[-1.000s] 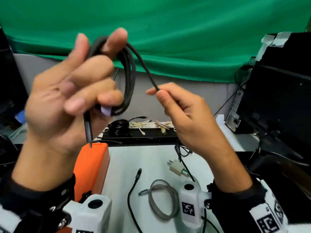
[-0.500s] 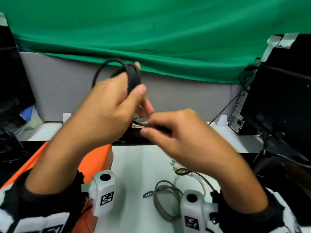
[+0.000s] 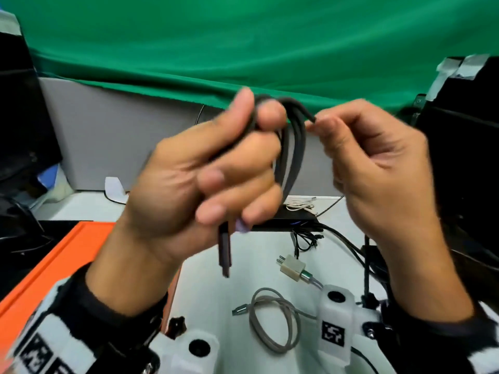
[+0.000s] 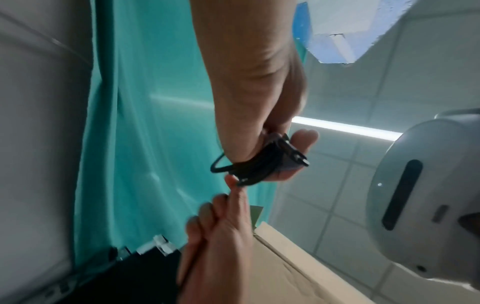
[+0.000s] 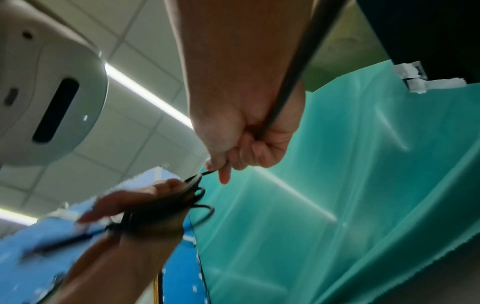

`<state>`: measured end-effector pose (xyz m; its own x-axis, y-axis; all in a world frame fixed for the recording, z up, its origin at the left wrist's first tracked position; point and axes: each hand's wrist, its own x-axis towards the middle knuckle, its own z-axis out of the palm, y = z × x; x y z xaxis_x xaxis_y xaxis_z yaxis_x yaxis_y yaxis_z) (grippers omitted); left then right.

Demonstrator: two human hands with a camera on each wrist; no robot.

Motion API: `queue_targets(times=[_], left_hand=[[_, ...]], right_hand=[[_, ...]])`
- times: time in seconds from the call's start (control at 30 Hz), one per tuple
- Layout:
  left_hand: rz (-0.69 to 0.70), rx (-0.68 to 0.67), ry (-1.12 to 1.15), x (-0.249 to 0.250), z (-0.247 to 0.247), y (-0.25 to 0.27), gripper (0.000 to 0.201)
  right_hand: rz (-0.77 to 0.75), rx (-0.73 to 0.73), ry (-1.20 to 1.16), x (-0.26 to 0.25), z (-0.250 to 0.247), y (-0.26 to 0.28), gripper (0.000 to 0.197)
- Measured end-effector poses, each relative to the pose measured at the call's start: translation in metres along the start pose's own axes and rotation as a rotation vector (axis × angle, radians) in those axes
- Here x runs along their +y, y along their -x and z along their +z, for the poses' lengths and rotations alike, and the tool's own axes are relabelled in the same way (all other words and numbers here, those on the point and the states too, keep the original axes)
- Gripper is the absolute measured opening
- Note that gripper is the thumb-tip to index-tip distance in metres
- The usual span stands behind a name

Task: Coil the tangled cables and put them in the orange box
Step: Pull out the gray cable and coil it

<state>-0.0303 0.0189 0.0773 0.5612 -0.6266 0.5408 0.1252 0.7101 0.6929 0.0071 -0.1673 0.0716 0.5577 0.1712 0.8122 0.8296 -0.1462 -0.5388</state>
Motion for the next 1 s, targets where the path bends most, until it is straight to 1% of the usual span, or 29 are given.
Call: queue_targets(times=[0.07,0.13,0.17,0.2,0.23,0.27,0.3,0.37,0.4,0.43,0.5,0.53,0.57,0.6,0.63,0.67,0.7,0.73,0.77,0.8,0.83,0.9,0.97,1.0], left_hand=[[0.123,-0.005,0.151,0.005,0.001,-0.002,0.033],[0.218,0.027,0.215,0.014,0.0,-0.001,0.037],[0.284,0.087,0.197,0.018,-0.001,-0.002,0.041],[0.379,0.184,0.121,0.021,-0.004,-0.003,0.044],[0.481,0.31,-0.027,0.022,-0.006,-0.003,0.048],[0.567,0.431,-0.247,0.023,-0.009,-0.003,0.05],[0.633,0.515,-0.476,0.023,-0.012,-0.003,0.046],[0.706,0.595,-0.927,0.021,-0.015,-0.002,0.034],[0.705,0.625,-1.135,0.02,-0.018,0.0,0.035],[0.667,0.653,-1.309,0.019,-0.02,0.001,0.037],[0.551,0.717,-1.506,0.015,-0.021,0.003,0.039],[0.489,0.715,-1.575,0.013,-0.02,0.005,0.033],[0.409,0.707,-1.671,0.012,-0.018,0.007,0.023],[0.295,0.696,-1.783,0.013,-0.018,0.009,0.018],[0.151,0.674,-1.867,0.015,-0.018,0.013,0.025],[-0.001,0.624,-1.88,0.017,-0.018,0.015,0.032],[-0.153,0.536,-1.802,0.017,-0.017,0.017,0.034],[-0.282,0.412,-1.646,0.016,-0.016,0.018,0.033],[-0.378,0.296,-1.443,0.016,-0.015,0.018,0.032],[-0.437,0.215,-1.239,0.016,-0.016,0.019,0.034],[-0.471,0.151,-1.076,0.016,-0.018,0.021,0.038],[-0.486,0.035,-0.888,0.013,-0.021,0.021,0.046],[-0.437,-0.077,-0.718,0.005,-0.02,0.018,0.044],[-0.367,-0.111,-0.595,0.001,-0.019,0.016,0.039]], right_hand=[[0.03,-0.087,0.112,0.01,0.009,0.001,0.014],[0.112,-0.21,0.224,0.018,0.018,0.004,0.019],[0.154,-0.28,0.262,0.02,0.022,0.006,0.021],[0.184,-0.345,0.289,0.021,0.026,0.009,0.024],[0.206,-0.407,0.307,0.02,0.032,0.011,0.026],[0.212,-0.472,0.324,0.019,0.037,0.014,0.027],[0.208,-0.546,0.342,0.015,0.041,0.017,0.027],[0.173,-0.687,0.356,0.006,0.049,0.021,0.025],[0.151,-0.721,0.34,0.002,0.05,0.022,0.023],[0.132,-0.725,0.315,-0.002,0.05,0.022,0.021],[0.102,-0.68,0.291,-0.005,0.046,0.02,0.019],[0.094,-0.648,0.295,-0.005,0.042,0.019,0.019],[0.095,-0.614,0.297,-0.006,0.037,0.017,0.02],[0.096,-0.582,0.291,-0.006,0.032,0.016,0.02],[0.098,-0.553,0.274,-0.006,0.025,0.014,0.022],[0.096,-0.525,0.248,-0.007,0.018,0.013,0.025],[0.094,-0.496,0.217,-0.009,0.011,0.012,0.027],[0.085,-0.463,0.185,-0.01,0.004,0.011,0.029],[0.071,-0.426,0.157,-0.012,-0.002,0.01,0.03],[0.052,-0.384,0.135,-0.013,-0.007,0.01,0.03],[0.032,-0.337,0.124,-0.014,-0.01,0.009,0.029],[-0.014,-0.248,0.112,-0.015,-0.012,0.009,0.028],[-0.056,-0.207,0.076,-0.014,-0.01,0.008,0.025],[-0.064,-0.201,0.056,-0.012,-0.007,0.007,0.025]])
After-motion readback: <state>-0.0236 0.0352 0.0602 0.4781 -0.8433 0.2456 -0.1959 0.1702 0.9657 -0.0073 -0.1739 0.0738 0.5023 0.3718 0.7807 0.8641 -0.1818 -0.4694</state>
